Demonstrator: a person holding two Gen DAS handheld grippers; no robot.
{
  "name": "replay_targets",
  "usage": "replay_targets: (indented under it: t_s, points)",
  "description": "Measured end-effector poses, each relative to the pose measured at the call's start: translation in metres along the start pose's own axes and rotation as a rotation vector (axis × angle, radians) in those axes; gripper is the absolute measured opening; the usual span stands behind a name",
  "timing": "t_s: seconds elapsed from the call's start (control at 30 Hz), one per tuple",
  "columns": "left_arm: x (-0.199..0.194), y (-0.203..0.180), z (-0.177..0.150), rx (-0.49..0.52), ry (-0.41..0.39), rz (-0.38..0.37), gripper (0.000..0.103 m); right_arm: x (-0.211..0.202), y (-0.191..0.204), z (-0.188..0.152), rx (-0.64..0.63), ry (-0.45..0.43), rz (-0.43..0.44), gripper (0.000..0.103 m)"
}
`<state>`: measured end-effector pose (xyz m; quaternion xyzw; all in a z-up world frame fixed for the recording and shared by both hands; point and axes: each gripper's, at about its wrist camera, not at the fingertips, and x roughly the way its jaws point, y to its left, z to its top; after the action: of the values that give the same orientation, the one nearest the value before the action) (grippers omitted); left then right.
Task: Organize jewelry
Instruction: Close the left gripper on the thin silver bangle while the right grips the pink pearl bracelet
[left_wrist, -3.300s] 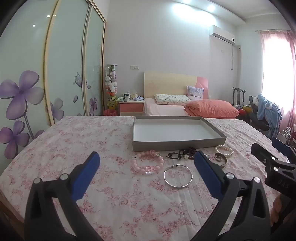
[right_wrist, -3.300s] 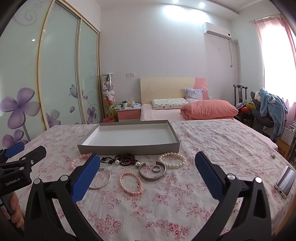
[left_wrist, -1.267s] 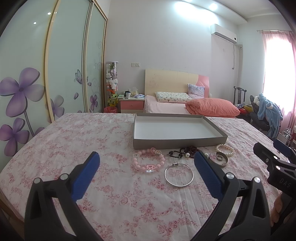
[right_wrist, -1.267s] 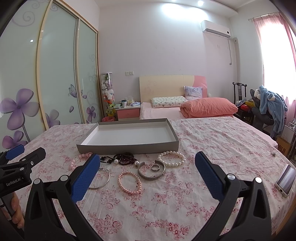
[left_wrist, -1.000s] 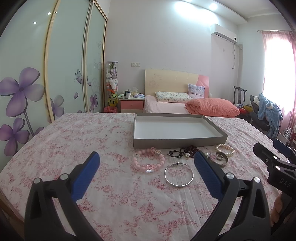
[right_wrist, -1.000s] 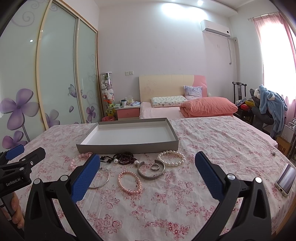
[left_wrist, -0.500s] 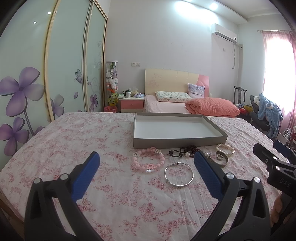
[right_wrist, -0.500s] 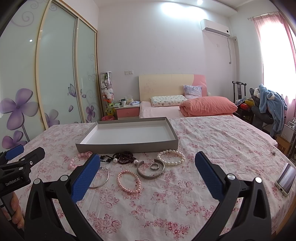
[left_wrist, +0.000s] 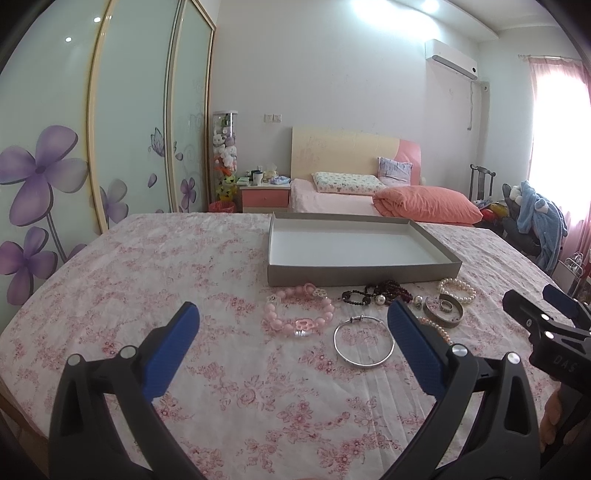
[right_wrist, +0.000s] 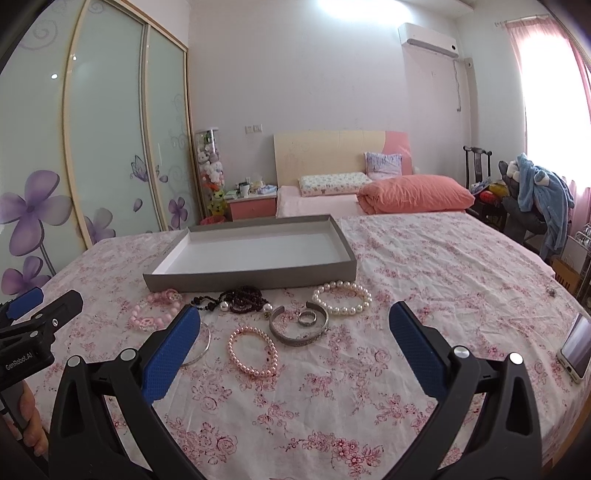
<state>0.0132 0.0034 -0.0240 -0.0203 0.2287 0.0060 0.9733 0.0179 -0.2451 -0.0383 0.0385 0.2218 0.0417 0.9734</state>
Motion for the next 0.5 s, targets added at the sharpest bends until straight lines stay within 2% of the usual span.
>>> replay_targets:
  t_s: [0.13,0.17,0.2,0.3,0.33,0.4,0.5]
  points:
    - [0.012,0.004,0.001,-0.017,0.061,-0.012,0.099,0.024,0.0,-0.004,0.013,0.112,0.01,0.101]
    - [0.015,0.005,0.002,-0.02,0.075,-0.016,0.099,0.03,0.0,-0.005,0.013,0.138,0.007,0.094]
    - [0.02,0.006,0.001,-0.023,0.092,-0.021,0.099,0.037,0.0,-0.006,0.009,0.175,0.004,0.079]
    - [0.03,0.008,0.0,-0.029,0.133,-0.039,0.099,0.059,-0.001,-0.013,0.029,0.293,0.029,0.052]
    - [0.033,0.008,0.0,-0.029,0.147,-0.043,0.099,0.067,-0.001,-0.016,0.045,0.334,0.045,0.048]
    - [0.038,0.007,0.001,-0.026,0.167,-0.05,0.099,0.075,0.0,-0.02,0.058,0.38,0.064,0.035]
    - [0.046,0.006,0.002,-0.018,0.194,-0.053,0.099,0.081,0.006,-0.022,0.039,0.419,0.067,0.028]
